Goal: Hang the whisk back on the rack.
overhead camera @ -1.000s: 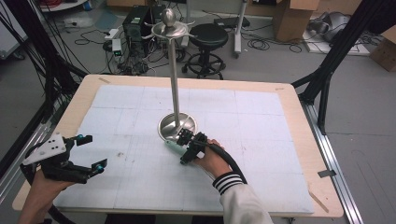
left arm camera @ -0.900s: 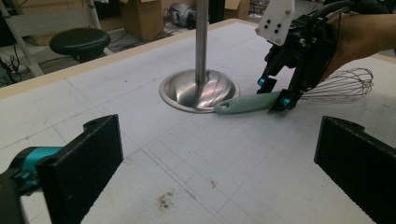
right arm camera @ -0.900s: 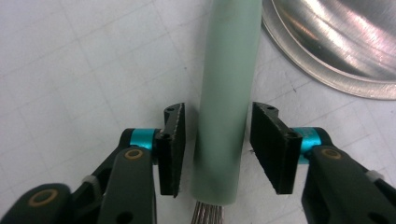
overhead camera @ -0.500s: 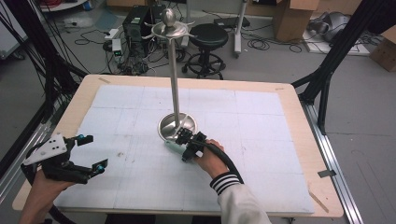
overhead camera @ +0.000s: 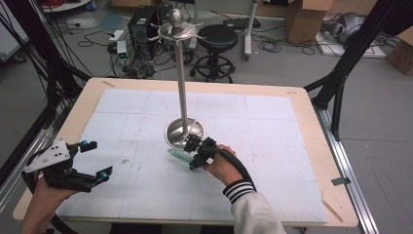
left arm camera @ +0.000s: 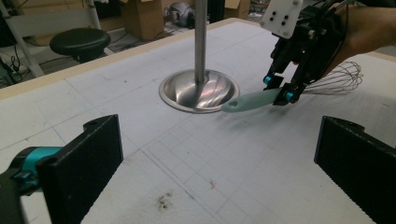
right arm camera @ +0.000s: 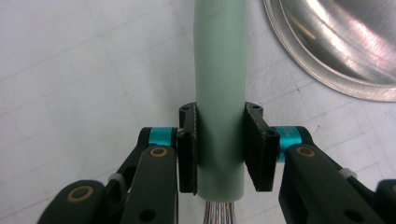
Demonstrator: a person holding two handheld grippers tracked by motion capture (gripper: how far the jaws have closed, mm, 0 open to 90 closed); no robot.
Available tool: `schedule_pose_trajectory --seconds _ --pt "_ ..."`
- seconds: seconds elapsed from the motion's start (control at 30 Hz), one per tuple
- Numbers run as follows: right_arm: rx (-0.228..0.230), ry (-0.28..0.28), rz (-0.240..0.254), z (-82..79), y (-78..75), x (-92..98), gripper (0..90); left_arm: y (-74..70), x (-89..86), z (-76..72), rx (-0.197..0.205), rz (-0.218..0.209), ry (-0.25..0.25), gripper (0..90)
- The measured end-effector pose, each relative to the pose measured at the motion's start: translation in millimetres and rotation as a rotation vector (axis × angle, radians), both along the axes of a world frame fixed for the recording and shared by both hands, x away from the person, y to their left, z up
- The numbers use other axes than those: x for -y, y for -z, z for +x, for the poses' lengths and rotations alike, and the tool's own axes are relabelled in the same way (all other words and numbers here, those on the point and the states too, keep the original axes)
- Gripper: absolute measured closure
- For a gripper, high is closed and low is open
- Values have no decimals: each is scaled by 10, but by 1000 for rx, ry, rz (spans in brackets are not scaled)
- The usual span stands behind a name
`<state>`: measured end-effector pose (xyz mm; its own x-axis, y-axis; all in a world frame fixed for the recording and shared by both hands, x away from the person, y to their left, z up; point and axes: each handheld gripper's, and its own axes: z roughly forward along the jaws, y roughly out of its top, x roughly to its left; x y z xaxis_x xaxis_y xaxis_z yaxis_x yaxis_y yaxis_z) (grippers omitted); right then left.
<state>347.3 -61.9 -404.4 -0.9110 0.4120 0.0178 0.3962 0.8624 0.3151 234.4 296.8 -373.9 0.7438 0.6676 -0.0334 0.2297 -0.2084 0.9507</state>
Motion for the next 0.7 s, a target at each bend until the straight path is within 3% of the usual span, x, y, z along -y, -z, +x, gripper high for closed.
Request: schedule_pose_trajectory --seconds 0.43,0.7 --pt "23 -74 91 -121 -220 184 693 13 25 11 -8 9 -4 17" --pt "36 -78 140 -159 -394 378 693 24 62 25 -15 21 1 17"
